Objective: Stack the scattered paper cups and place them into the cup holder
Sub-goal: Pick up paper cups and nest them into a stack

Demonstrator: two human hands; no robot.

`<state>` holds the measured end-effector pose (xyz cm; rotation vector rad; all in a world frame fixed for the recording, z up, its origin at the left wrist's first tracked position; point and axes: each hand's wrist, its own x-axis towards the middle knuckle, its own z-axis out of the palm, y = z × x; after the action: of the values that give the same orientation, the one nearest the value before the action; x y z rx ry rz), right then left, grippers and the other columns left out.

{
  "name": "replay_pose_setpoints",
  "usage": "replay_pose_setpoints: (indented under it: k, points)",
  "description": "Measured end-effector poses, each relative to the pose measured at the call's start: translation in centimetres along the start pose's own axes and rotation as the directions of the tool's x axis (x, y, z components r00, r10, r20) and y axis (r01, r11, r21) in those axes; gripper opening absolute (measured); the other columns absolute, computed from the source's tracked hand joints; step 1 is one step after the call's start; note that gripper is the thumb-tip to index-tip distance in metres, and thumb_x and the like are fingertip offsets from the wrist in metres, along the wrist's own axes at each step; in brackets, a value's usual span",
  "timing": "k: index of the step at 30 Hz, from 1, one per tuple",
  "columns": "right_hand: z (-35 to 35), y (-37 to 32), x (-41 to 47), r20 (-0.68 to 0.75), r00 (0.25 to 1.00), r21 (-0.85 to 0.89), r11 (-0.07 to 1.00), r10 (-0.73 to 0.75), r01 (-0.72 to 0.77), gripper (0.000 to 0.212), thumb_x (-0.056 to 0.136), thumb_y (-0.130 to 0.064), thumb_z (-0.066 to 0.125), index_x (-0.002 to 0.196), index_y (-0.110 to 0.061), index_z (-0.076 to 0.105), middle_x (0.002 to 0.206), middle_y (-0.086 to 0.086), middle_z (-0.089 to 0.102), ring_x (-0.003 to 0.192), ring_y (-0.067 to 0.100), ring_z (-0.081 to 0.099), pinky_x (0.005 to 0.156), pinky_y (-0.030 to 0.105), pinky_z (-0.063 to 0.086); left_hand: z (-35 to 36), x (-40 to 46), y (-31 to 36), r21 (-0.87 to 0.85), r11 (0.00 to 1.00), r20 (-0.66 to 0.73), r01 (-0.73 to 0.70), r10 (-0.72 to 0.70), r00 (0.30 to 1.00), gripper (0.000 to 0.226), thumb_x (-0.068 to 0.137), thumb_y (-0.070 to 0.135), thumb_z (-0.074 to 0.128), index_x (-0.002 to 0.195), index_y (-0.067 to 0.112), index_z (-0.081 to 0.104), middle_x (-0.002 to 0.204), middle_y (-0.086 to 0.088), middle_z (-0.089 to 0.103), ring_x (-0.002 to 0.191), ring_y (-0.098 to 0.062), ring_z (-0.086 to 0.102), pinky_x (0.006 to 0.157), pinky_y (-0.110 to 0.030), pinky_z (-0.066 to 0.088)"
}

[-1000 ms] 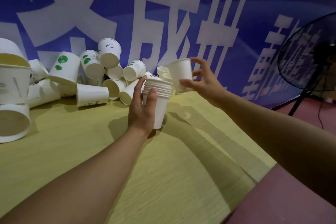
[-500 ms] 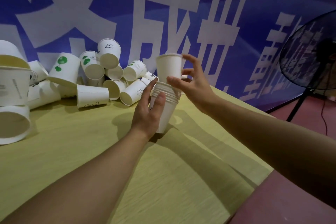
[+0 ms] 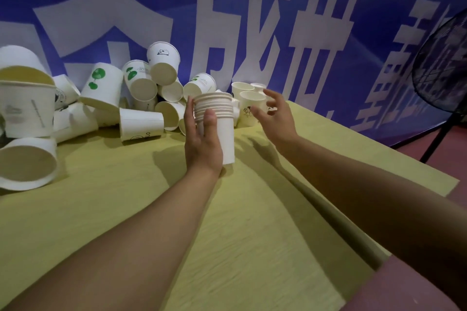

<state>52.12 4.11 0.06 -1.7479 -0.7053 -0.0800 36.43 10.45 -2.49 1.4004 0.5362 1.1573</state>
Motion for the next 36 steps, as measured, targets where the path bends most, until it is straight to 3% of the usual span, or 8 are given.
replay_pose_setpoints:
  k: [5,12,18,23,28,30,33,36]
  points:
    - [1.7,1.4,3.1,-0.083,0.988,0.105,0.987,0.13,-0.121,0.063,0.088,-0.025,0.074,0.143,-0.031,0.044,0.143,0.002,0.048,0.124,0.022,0.052,0.106,0.04,0.048,0.1,0.2,0.2,-0.037,0.999,-0.027,0.035,-0.036,0.999,0.063,0.087,0.064,0.039,0.148,0.048,0.032,0.142,0.003,0.054,0.116,-0.021,0.061,0.095,-0.048,0.054]
    - [3.5,2.4,4.9,-0.072,0.989,0.054,0.99,0.133,-0.129,0.063,0.086,-0.024,0.077,0.14,-0.028,0.046,0.141,0.0,0.053,0.124,0.022,0.053,0.103,0.038,0.051,0.1,0.3,0.0,-0.033,0.999,-0.003,0.041,-0.041,0.999,0.062,0.085,0.066,0.04,0.146,0.052,0.033,0.14,0.005,0.055,0.114,-0.02,0.062,0.094,-0.048,0.055]
    - [3.9,2.2,5.1,-0.156,0.988,0.019,1.0,0.024,-0.021,0.057,0.083,-0.026,0.08,0.132,-0.025,0.051,0.132,-0.001,0.054,0.116,0.018,0.054,0.099,0.033,0.053,0.1,0.3,-0.1,-0.038,0.999,0.0,0.036,-0.036,0.999,0.047,0.102,0.05,0.043,0.148,0.046,0.033,0.137,0.002,0.057,0.107,-0.017,0.064,0.085,-0.037,0.058]
    - [2.4,0.4,4.9,-0.155,0.983,0.089,0.989,-0.102,0.116,0.055,0.082,-0.026,0.08,0.129,-0.025,0.051,0.13,0.001,0.053,0.109,0.02,0.061,0.087,0.026,0.058,0.1,0.1,0.1,-0.047,0.999,0.018,0.02,-0.019,1.0,0.048,0.101,0.051,0.046,0.147,0.046,0.034,0.136,0.001,0.059,0.111,-0.02,0.064,0.092,-0.047,0.056]
    - [-0.1,-3.7,3.5,-0.142,0.974,0.261,0.943,-0.175,0.207,0.049,0.088,-0.026,0.074,0.131,-0.023,0.049,0.122,-0.002,0.055,0.097,0.011,0.061,0.072,0.016,0.057,0.1,-0.2,0.3,-0.038,0.999,0.096,-0.013,0.017,0.995,0.056,0.093,0.054,0.048,0.147,0.046,0.035,0.127,0.007,0.06,0.09,0.0,0.067,0.066,-0.023,0.057]
    - [-0.9,-5.3,2.7,-0.101,0.978,0.359,0.91,-0.181,0.206,0.047,0.09,-0.028,0.071,0.131,-0.023,0.049,0.123,0.0,0.056,0.104,0.015,0.06,0.077,0.024,0.059,0.2,-0.5,0.4,-0.034,0.999,0.121,-0.033,0.037,0.992,0.055,0.094,0.052,0.049,0.147,0.044,0.036,0.127,0.012,0.059,0.095,0.007,0.064,0.074,-0.02,0.055]
    - [-1.3,-6.6,1.4,0.039,0.985,0.474,0.871,-0.165,0.127,0.048,0.092,-0.029,0.068,0.134,-0.019,0.047,0.126,0.007,0.055,0.11,0.022,0.061,0.08,0.035,0.06,0.3,-0.8,0.5,-0.013,0.999,0.152,-0.048,0.05,0.987,0.056,0.088,0.057,0.049,0.142,0.05,0.038,0.139,0.009,0.058,0.121,-0.009,0.059,0.105,-0.041,0.049]
    - [-0.7,-7.1,-0.3,0.181,0.966,0.455,0.886,-0.185,0.084,0.049,0.091,-0.029,0.068,0.134,-0.017,0.048,0.126,0.008,0.057,0.107,0.022,0.064,0.078,0.033,0.06,0.3,-0.9,0.6,0.009,0.998,0.191,-0.056,0.054,0.98,0.06,0.087,0.058,0.05,0.145,0.046,0.039,0.14,0.009,0.057,0.122,-0.008,0.057,0.105,-0.04,0.049]
